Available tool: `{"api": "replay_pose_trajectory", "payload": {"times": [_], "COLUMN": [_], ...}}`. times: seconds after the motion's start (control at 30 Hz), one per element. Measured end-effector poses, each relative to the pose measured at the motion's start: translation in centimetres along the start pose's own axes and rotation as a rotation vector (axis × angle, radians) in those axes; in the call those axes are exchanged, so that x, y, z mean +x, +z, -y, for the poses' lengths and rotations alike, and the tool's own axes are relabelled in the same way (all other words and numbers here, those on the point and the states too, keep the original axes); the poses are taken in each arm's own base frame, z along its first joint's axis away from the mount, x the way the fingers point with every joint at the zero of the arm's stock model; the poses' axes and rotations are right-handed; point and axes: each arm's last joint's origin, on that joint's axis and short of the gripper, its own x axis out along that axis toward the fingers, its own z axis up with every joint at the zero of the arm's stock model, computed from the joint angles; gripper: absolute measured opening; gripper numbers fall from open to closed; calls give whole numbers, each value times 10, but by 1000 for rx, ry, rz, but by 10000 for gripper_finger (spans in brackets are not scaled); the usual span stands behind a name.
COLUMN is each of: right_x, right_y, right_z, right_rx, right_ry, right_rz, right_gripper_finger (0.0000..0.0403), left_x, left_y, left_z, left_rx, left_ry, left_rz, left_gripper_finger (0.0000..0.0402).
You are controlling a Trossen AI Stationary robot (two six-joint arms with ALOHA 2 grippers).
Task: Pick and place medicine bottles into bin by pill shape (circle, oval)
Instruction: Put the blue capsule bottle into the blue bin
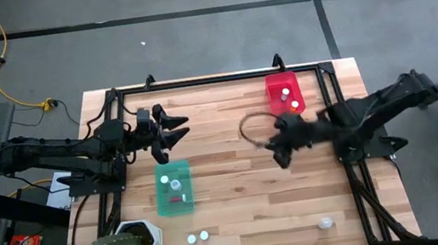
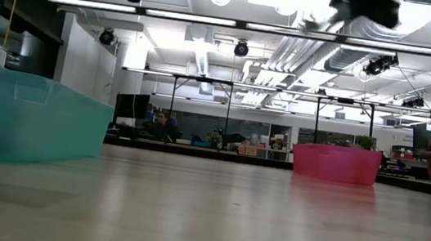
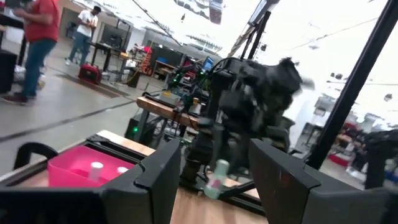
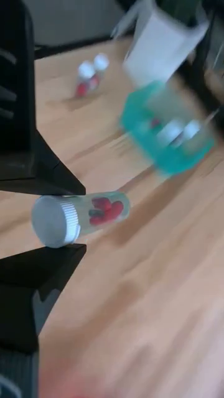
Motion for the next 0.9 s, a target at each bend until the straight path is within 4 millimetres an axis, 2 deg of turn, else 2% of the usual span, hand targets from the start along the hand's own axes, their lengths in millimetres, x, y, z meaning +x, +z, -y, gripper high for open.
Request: {"api": "replay_pose_trajectory", "payload": {"times": [0.17,0.3,0.43,0.9], "right_x": [12,15,14,15], "right_y": [47,71,80,81], "right_z": [9,16,22,24], "right_rx": [-159,-219,-252,-254], "right_ry": [205,323,375,395], "right_rz": [173,291,323,307], "right_gripper_finger": [103,103,103,103], "left_x": [0,0,0,0], "left_y": [0,0,0,0], "left_z": [0,0,1,1], "left_rx": [-86,-132,-156,-153], "left_ry": [-15,-15,-16,-16], "left_rz": [-6,-6,-4,-6], "left_gripper_finger": [177,177,177,177]}}
